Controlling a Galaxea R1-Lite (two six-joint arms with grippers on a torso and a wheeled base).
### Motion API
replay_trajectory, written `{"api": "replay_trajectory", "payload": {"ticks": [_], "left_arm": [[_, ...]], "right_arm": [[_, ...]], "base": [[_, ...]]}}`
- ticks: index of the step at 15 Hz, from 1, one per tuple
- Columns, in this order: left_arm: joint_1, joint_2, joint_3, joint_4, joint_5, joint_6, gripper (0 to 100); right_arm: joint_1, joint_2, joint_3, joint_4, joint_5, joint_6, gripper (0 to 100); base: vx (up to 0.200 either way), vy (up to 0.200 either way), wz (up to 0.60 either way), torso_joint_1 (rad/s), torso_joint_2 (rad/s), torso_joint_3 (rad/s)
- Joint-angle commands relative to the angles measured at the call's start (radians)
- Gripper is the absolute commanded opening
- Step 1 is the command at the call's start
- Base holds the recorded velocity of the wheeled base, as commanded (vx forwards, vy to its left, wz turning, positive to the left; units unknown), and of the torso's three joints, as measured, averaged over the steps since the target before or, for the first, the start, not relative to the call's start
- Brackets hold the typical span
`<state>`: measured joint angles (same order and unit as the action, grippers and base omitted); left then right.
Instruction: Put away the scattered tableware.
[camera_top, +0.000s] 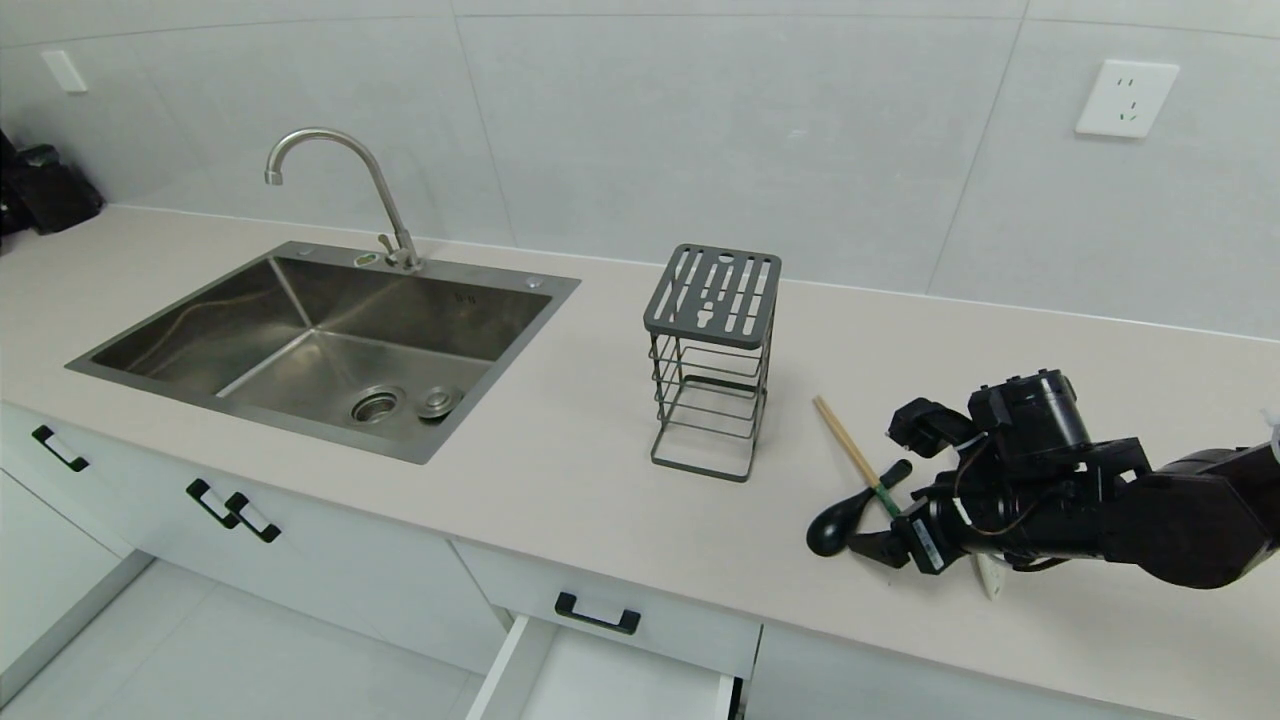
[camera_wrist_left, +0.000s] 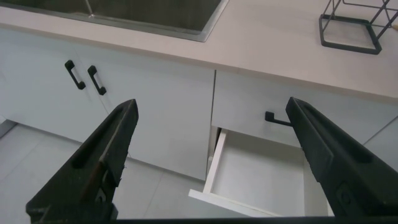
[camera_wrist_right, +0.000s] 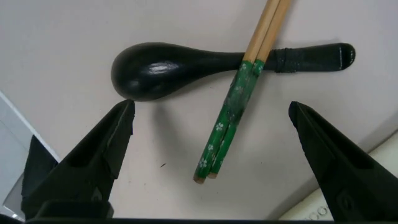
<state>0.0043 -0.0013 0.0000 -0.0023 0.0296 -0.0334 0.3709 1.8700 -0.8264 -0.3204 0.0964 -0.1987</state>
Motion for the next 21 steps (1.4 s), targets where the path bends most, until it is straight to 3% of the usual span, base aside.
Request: {"api": "replay_trajectory", "payload": {"ticks": [1,7,8,16,20,21], "left_arm": [[0.000,0.001,0.000,-0.001,0.000,0.000,100],[0.000,0.001,0.000,-0.001,0.000,0.000,100],[0.000,0.001,0.000,-0.001,0.001,0.000,100],[0.000,0.001,0.000,-0.001,0.000,0.000,100],[0.000,0.001,0.000,-0.001,0.001,0.000,100],[0.000,0.001,0.000,-0.001,0.000,0.000,100]], "right_arm": [[-0.001,0.008,-0.002,0.000,0.000,-0.002,100],[-0.018,0.044,-0.042,-0.003,-0.003,-0.008,100],[-0.021,0.047,-0.045,-0.003,-0.003,-0.007,0],[-0.095,-0.014,-0.030,-0.002,-0.014,-0.024,0],[-0.098,-0.180,0.069,-0.008,-0.009,-0.030,0],[-0.090,-0.241,0.145,-0.068,-0.006,-0.030,0]], "base": [[0.000,0.000,0.00,0.000,0.00,0.000],[0.000,0.000,0.00,0.000,0.00,0.000],[0.000,0.000,0.00,0.000,0.00,0.000],[0.000,0.000,0.00,0.000,0.00,0.000],[0.000,0.000,0.00,0.000,0.00,0.000],[0.000,0.000,0.00,0.000,0.00,0.000]]}}
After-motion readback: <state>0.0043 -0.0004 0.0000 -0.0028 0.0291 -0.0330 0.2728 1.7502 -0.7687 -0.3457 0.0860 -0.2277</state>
